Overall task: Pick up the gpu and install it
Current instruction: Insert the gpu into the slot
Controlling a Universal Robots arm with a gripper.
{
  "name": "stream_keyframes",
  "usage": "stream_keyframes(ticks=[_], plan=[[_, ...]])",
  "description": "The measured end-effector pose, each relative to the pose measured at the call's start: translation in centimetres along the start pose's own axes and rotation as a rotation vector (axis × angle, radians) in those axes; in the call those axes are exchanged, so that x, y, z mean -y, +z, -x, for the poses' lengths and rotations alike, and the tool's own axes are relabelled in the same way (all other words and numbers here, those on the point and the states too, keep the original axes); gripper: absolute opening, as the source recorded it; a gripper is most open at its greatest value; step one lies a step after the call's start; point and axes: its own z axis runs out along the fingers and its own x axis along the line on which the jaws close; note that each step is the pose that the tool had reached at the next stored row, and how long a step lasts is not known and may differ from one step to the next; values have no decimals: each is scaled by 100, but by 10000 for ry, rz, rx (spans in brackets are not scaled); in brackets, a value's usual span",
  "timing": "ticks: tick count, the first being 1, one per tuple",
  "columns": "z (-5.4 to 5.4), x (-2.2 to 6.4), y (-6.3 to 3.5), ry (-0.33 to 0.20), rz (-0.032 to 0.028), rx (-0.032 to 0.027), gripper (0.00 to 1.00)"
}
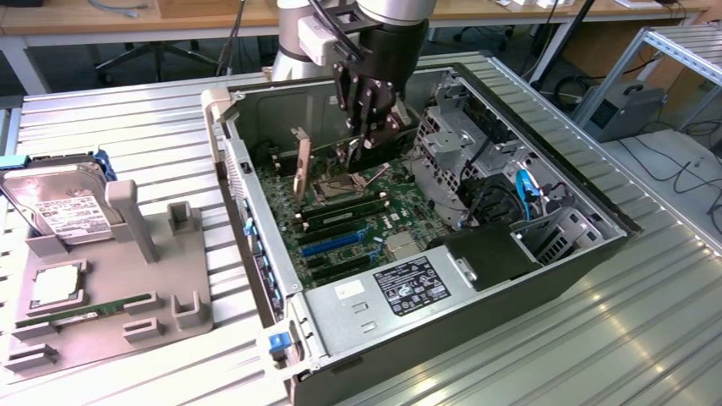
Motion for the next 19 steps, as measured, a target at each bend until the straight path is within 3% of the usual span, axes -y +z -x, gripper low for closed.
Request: stream_keyframes(ticks=[19], plan=[[0,0,0,-645,18,-2,27]])
